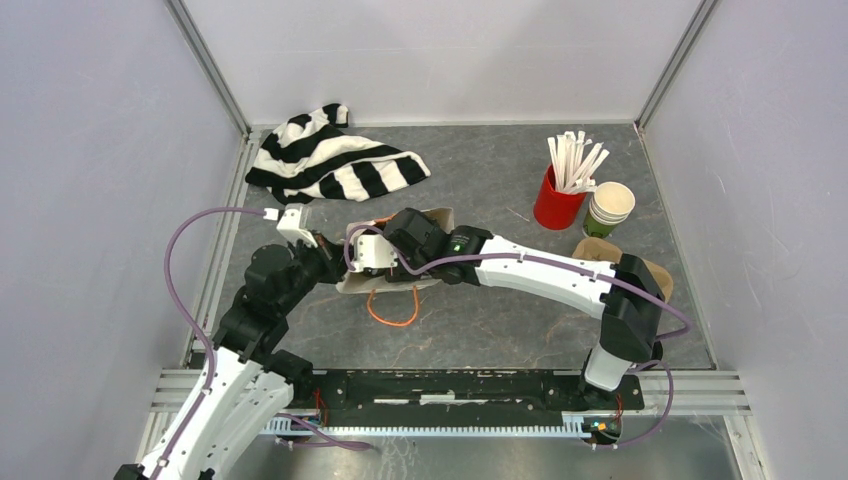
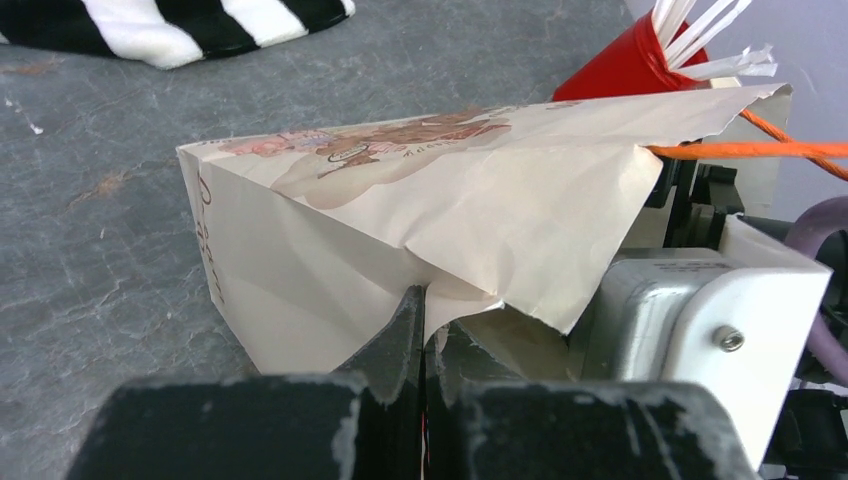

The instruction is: Pack the takeout coffee

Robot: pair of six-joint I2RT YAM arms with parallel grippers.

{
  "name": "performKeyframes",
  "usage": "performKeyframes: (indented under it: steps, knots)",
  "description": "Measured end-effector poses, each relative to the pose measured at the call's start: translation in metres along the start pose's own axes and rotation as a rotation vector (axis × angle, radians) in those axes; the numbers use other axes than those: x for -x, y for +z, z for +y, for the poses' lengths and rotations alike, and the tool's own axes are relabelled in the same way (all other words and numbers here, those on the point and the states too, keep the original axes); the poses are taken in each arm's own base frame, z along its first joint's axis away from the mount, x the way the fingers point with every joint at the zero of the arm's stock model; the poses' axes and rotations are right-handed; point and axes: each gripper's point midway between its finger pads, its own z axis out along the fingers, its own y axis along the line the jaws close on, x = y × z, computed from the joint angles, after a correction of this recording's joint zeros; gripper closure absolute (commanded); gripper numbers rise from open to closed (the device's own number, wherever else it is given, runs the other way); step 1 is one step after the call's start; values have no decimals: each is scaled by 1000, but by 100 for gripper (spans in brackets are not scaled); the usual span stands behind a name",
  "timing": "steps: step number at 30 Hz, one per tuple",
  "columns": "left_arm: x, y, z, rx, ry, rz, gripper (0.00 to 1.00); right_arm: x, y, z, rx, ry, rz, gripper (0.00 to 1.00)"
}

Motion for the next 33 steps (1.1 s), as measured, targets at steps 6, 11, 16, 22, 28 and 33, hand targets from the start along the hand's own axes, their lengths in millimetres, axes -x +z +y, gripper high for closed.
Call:
performKeyframes:
  steps: [6, 11, 16, 22, 28, 33]
  knots:
    - [8, 3, -4, 40, -7, 72, 98, -3, 7, -1, 4, 2, 8, 63]
    - [16, 5, -9, 58, -26, 110, 98, -5, 7, 1, 18, 12, 7, 63]
    - [17, 4, -15, 66, -78, 163, 98, -3, 1, 6, 70, 42, 1, 63]
    - [22, 3, -28, 70, -145, 236, 98, -1, -14, 20, 178, 110, 7, 61]
    - [20, 0, -33, 104, -200, 321, 98, -9, -24, 43, 289, 162, 49, 59]
    - [11, 5, -27, 167, -232, 405, 98, -12, -20, 53, 327, 188, 68, 59]
